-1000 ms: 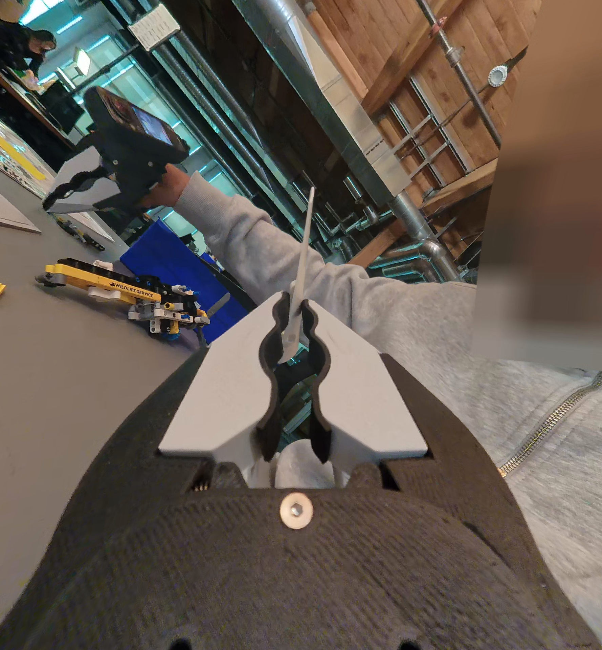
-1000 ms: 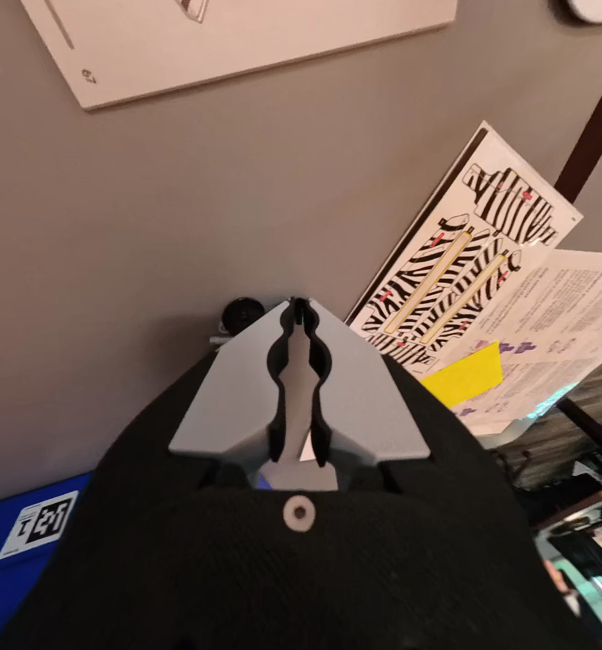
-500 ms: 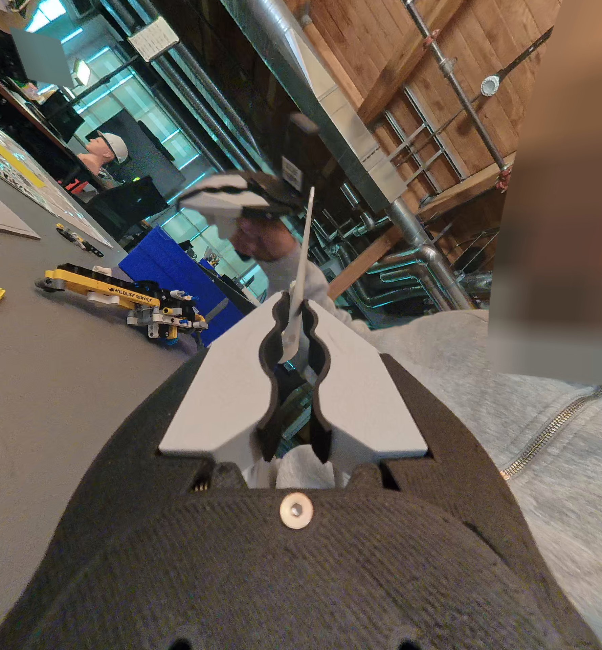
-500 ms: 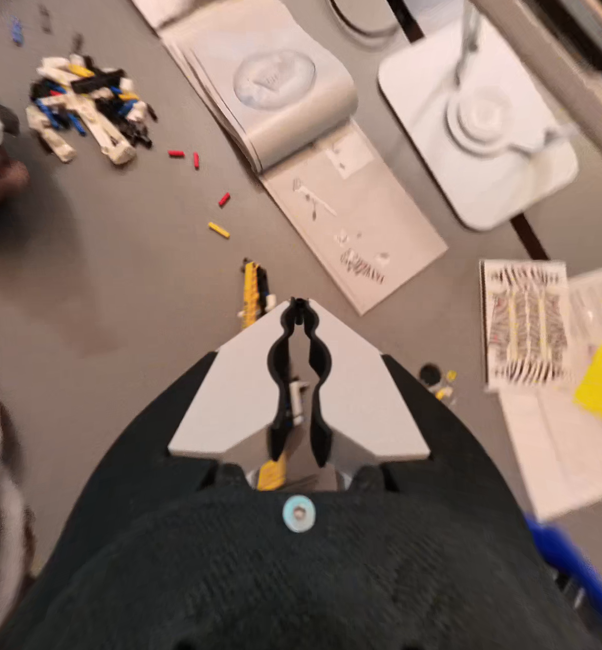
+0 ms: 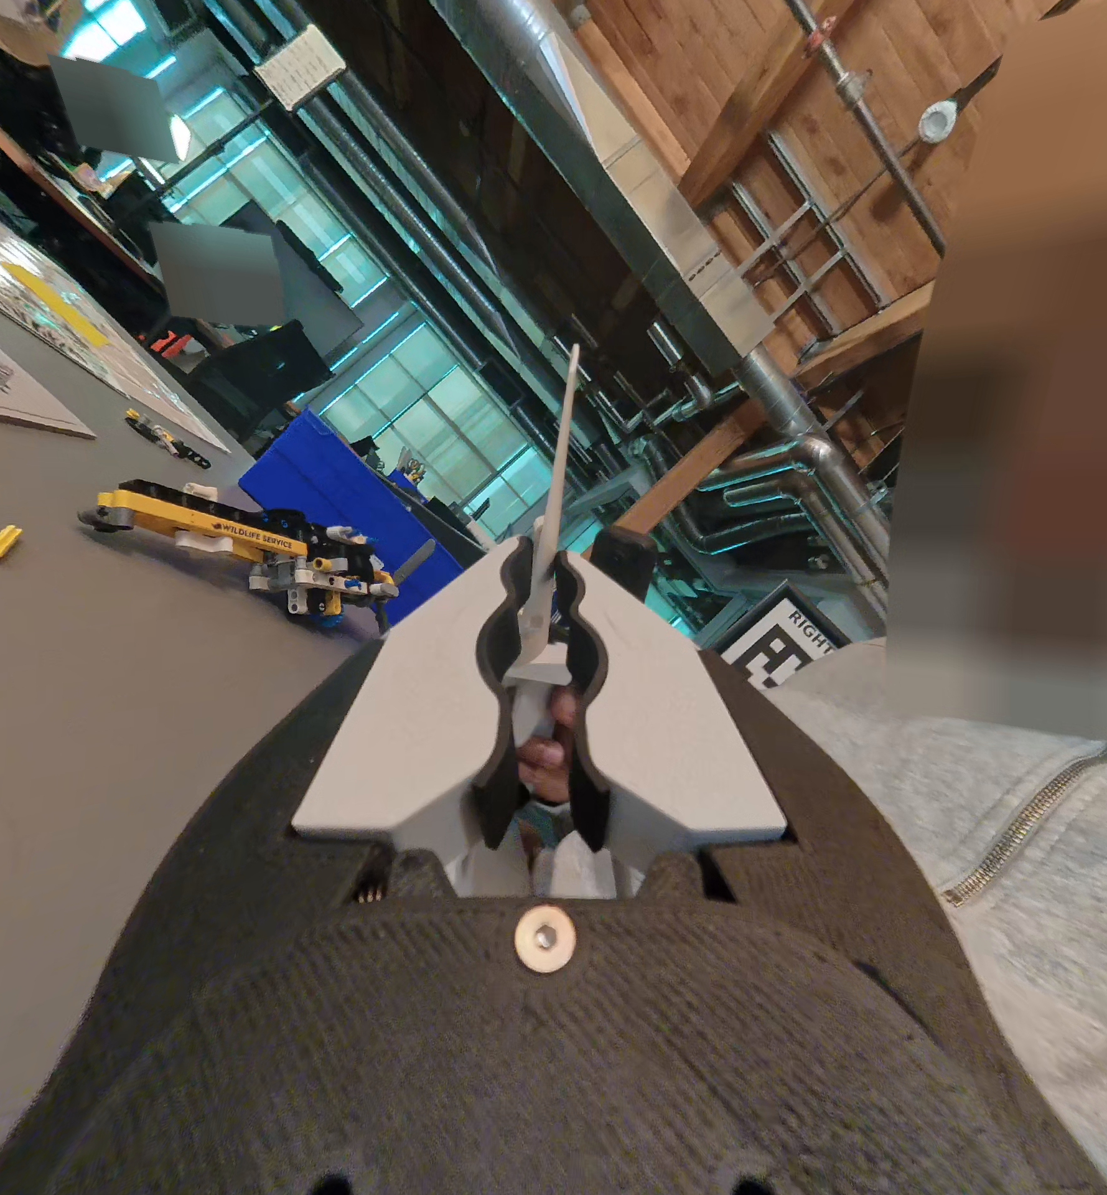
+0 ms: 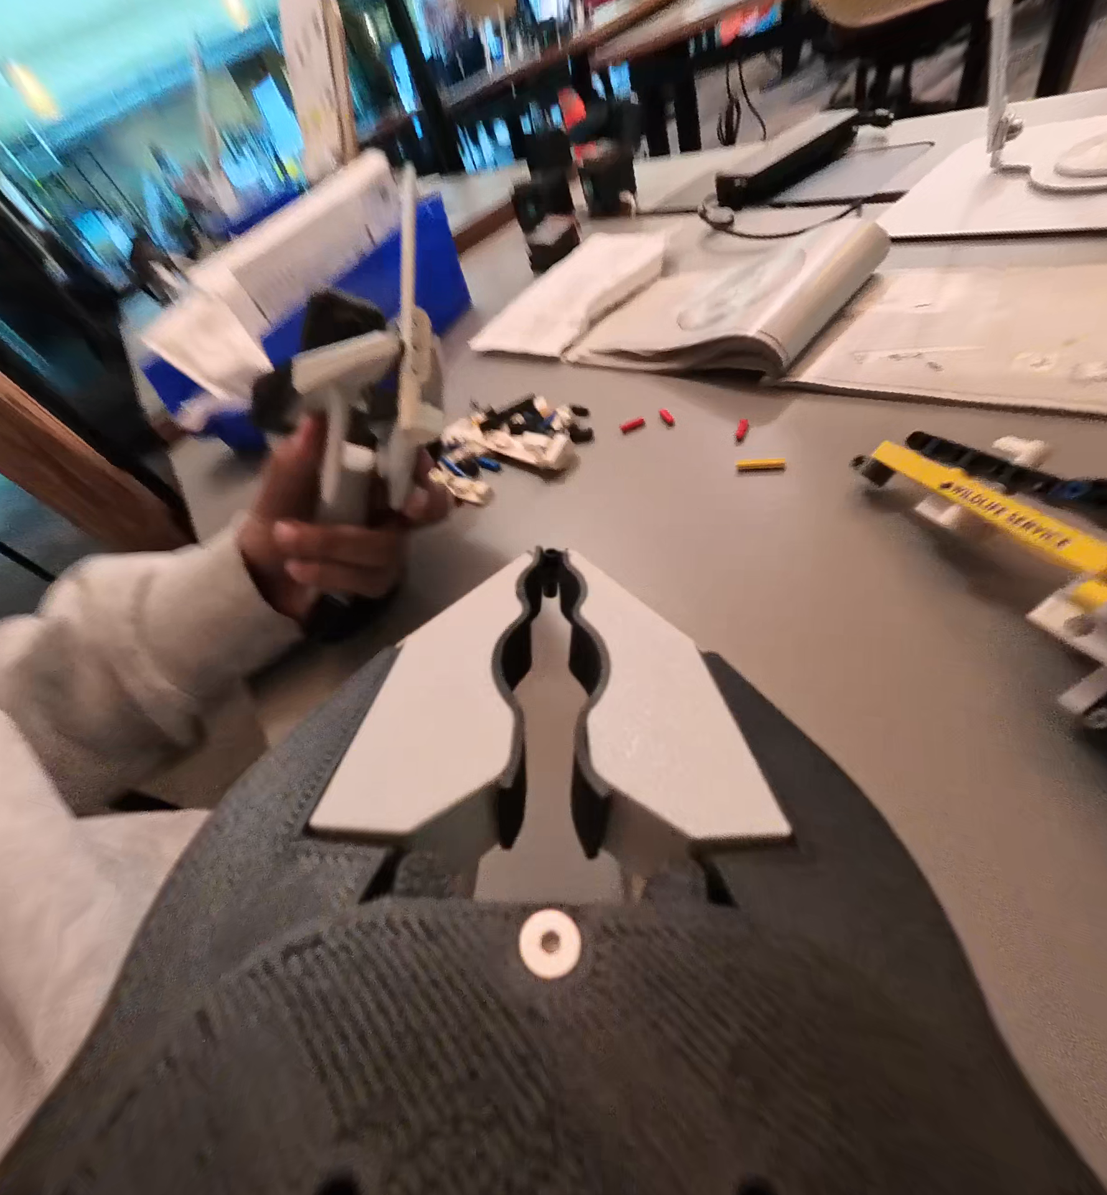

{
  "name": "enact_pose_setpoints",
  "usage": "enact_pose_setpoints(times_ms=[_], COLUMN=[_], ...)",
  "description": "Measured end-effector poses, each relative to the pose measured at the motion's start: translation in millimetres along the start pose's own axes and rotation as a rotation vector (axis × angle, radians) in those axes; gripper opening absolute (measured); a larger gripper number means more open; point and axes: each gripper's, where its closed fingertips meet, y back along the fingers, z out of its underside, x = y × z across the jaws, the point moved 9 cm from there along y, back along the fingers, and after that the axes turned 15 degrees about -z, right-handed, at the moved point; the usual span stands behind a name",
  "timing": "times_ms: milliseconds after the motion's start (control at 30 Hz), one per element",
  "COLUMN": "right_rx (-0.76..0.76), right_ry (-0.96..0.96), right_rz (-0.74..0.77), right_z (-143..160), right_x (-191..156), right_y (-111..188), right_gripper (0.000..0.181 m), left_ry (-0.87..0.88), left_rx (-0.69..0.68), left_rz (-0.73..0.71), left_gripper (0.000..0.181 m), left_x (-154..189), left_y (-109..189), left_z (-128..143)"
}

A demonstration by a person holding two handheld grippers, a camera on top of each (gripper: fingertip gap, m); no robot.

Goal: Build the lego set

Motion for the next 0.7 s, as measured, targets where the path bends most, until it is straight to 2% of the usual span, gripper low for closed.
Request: enact_pose_setpoints(times_ms=[33,200,300,400,467,600,700], right_rx=[0.057,0.277,0.411,0.437,0.452,0.499,0.522], right_ry=[-0.032,-0.062,-0.144,-0.194,-0.196,-0.195,-0.188], right_rz=[-0.023,-0.122,-0.213,-0.276,-0.285,-0.301,-0.317], right_z=[1.7,0.1,0.4,5.9,9.5,7.6,3.7], right_x=[-3.4,-7.4,-2.7,0.4,0.2,-0.9,-4.4], right_y=[2.7,20.5,30.3,30.0,28.4,29.3,29.8], right_gripper=[0.001,0.002,0.001,0.001,0.001,0.001,0.002], left_ry=[-0.005,0.076,0.123,0.176,0.221,0.152,0.161], left_rx=[0.002,0.077,0.123,0.158,0.163,0.077,0.096], left_rz=[-0.004,0.062,0.045,0.025,0.085,0.071,0.074], left_gripper=[0.004,0.004,0.004,0.004,0.004,0.004,0.004], left_x=[2.3,21.7,26.9,22.8,23.1,26.6,25.6], left_y=[-2.4,-21.9,-25.5,-28.3,-33.6,-44.0,-42.6], left_z=[2.7,22.8,43.6,63.1,67.0,73.7,72.7])
